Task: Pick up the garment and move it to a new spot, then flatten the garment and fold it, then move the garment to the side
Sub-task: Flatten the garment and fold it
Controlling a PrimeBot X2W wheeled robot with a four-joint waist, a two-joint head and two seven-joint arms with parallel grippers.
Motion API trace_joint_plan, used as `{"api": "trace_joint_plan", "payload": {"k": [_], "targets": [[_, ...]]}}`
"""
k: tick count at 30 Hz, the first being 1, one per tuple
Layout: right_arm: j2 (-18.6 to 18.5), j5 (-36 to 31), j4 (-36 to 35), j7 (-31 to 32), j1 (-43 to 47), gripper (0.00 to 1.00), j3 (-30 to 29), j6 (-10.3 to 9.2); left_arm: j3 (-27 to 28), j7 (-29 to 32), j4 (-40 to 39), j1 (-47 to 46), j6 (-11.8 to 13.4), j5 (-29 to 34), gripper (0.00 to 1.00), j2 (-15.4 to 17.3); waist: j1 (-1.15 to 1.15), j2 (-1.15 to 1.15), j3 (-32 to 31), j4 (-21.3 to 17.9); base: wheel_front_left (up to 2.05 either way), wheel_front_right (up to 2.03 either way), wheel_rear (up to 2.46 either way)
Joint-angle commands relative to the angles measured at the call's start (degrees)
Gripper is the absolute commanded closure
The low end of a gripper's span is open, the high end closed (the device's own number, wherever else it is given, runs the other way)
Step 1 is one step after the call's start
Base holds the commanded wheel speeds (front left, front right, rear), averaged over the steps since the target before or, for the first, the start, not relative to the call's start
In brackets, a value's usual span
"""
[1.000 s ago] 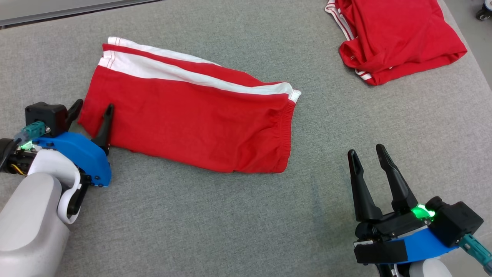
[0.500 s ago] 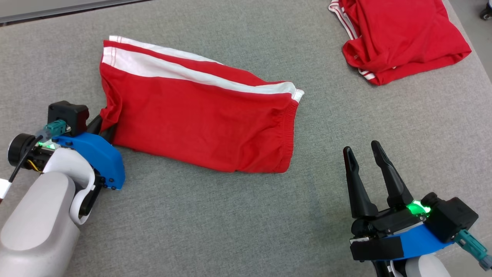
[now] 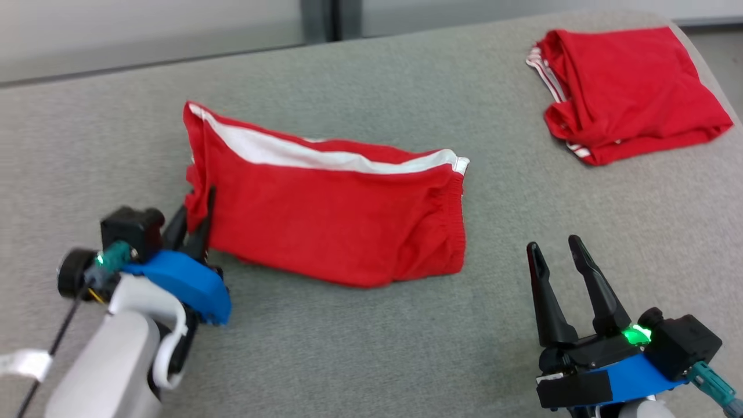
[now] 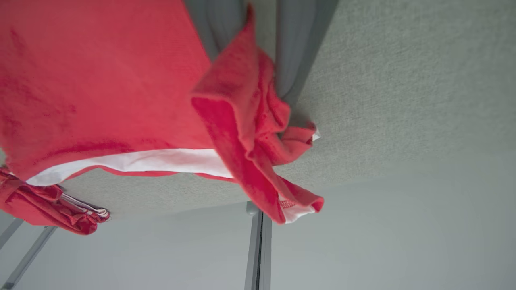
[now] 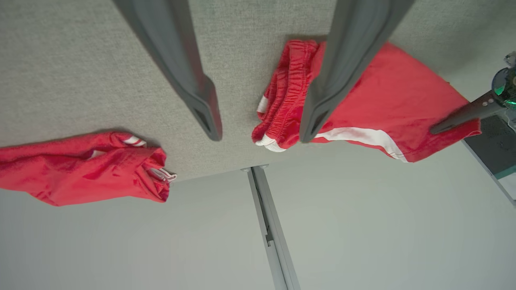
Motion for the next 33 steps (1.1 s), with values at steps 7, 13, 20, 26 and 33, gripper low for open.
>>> {"api": "trace_joint_plan", "payload": {"k": [7,13,20,26,33], "targets": [[0.0,-0.8,0.2,0.6,2.3,0.00,-2.0,0.01,0.3,-1.1,-6.7,9.4,4.2,-1.7,1.00,-1.1,0.00,0.00,-2.6,3.4,0.00,0.00,0.00],[0.0,-1.2,-0.5,1.8,2.6,0.00,-1.9,0.01,0.5,-1.4,-6.0,14.3,5.2,-3.6,0.11,-1.5,0.00,0.00,-3.0,4.7,0.00,0.00,0.00],[0.0,-2.0,-0.7,2.6,2.1,0.00,-1.9,0.01,1.2,-7.9,-2.8,12.6,5.6,-2.0,0.00,-2.7,0.00,0.00,-4.1,5.5,0.00,0.00,0.00],[0.0,-2.9,-0.9,3.0,2.4,0.00,-3.2,0.01,3.5,-12.7,-4.0,11.8,7.0,-0.1,0.00,-3.5,0.00,0.00,-6.5,7.0,0.00,0.00,0.00],[0.0,-3.6,-1.3,3.4,3.5,0.00,-5.7,0.01,9.8,-13.5,-10.3,15.4,8.0,4.2,0.00,-5.1,0.00,0.00,-9.8,8.9,0.00,0.00,0.00]]}}
